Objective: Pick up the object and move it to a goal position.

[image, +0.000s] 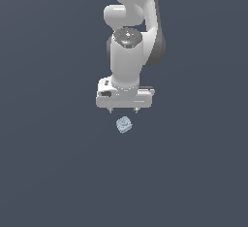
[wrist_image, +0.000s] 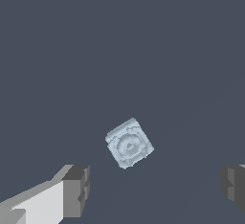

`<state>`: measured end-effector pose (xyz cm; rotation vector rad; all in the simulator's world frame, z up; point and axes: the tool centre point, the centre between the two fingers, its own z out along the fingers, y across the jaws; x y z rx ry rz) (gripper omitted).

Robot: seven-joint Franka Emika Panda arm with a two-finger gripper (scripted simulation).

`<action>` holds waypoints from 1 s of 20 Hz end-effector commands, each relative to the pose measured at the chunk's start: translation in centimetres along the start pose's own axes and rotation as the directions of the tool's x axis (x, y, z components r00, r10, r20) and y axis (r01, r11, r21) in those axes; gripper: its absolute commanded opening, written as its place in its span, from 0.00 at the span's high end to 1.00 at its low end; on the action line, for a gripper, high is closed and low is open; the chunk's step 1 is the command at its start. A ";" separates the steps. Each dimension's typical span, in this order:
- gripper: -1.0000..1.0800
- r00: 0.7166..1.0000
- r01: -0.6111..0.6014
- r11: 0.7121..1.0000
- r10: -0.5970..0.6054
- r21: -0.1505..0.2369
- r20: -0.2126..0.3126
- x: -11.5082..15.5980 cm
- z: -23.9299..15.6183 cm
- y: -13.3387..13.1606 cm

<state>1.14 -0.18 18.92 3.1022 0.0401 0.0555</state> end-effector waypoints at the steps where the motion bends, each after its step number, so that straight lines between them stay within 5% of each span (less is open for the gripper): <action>1: 0.04 1.000 0.000 1.000 0.000 0.000 0.000 0.0 0.0 0.0; 11: 0.04 0.999 0.032 0.999 -0.032 0.025 0.003 -0.4 0.0 -3.5; 20: 0.04 0.999 0.048 0.999 -0.048 0.025 0.003 -0.4 0.3 -3.4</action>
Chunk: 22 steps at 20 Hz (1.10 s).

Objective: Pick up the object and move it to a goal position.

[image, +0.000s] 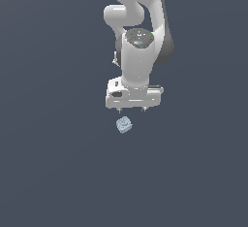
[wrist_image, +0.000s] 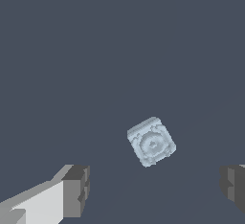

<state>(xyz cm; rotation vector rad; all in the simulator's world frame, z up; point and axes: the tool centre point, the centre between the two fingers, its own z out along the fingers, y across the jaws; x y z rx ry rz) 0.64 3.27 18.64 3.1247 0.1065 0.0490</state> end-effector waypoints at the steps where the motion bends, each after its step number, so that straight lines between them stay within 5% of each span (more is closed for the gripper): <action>1: 0.04 1.000 0.013 1.000 -0.013 0.000 0.001 0.0 0.3 0.1; 12: 0.04 0.986 0.167 0.986 -0.167 0.004 0.011 -0.5 3.2 1.1; 22: 0.04 0.925 0.378 0.926 -0.378 0.018 0.019 -1.5 7.3 2.4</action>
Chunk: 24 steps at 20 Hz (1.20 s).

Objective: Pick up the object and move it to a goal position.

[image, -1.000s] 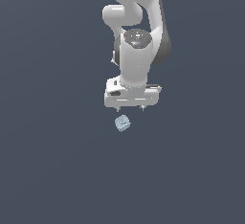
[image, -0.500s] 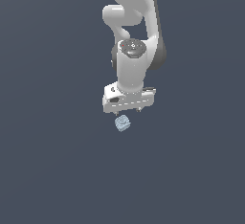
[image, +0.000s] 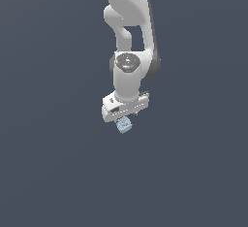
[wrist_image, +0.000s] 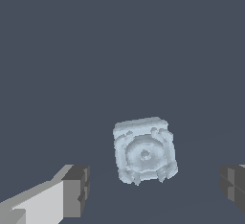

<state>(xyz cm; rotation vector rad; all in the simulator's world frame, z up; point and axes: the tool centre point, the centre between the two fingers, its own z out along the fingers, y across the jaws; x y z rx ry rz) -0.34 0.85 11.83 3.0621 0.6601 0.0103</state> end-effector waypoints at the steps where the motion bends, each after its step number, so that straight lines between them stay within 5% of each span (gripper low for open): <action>1: 0.04 0.999 0.048 0.999 -0.048 0.003 0.001 -0.3 0.9 0.2; 24: 0.04 0.988 0.152 0.988 -0.152 0.011 0.003 -1.1 5.7 0.4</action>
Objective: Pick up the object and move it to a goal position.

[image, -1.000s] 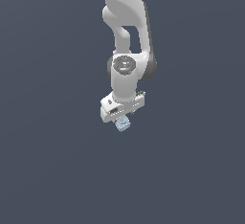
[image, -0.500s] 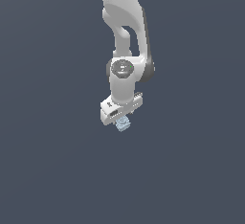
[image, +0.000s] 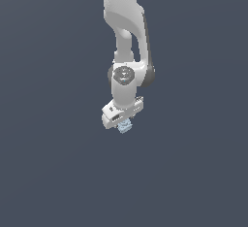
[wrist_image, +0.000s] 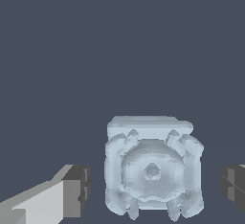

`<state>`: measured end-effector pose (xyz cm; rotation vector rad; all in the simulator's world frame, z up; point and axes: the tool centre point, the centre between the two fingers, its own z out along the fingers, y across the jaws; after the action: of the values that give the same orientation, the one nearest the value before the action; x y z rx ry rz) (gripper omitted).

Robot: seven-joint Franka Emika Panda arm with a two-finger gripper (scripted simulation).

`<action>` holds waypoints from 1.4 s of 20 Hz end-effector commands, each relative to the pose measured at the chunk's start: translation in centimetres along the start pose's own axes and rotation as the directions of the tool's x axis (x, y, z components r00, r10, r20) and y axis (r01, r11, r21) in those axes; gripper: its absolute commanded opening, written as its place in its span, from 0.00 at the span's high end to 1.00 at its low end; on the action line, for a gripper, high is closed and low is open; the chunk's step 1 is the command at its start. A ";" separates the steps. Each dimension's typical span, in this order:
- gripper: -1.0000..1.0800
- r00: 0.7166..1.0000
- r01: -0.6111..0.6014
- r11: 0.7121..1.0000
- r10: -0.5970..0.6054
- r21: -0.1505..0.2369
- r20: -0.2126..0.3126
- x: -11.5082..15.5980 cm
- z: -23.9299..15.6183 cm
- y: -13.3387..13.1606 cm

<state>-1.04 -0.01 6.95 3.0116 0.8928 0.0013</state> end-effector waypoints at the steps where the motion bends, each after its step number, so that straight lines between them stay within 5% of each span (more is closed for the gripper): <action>1: 0.04 1.000 0.001 1.000 -0.001 0.001 0.001 -0.1 1.4 0.0; 8: 0.04 1.000 0.002 1.000 -0.002 0.001 0.001 0.0 2.9 0.0; 9: 1.00 1.000 0.002 1.000 -0.002 0.001 0.001 0.0 2.9 0.0; 21: 1.00 1.000 0.002 1.000 -0.002 -0.002 -0.002 0.0 2.7 0.2; 28: 1.00 0.999 0.005 0.999 -0.006 -0.032 -0.046 0.6 -0.8 2.5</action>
<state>0.29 -1.23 6.68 2.9973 0.8977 0.0598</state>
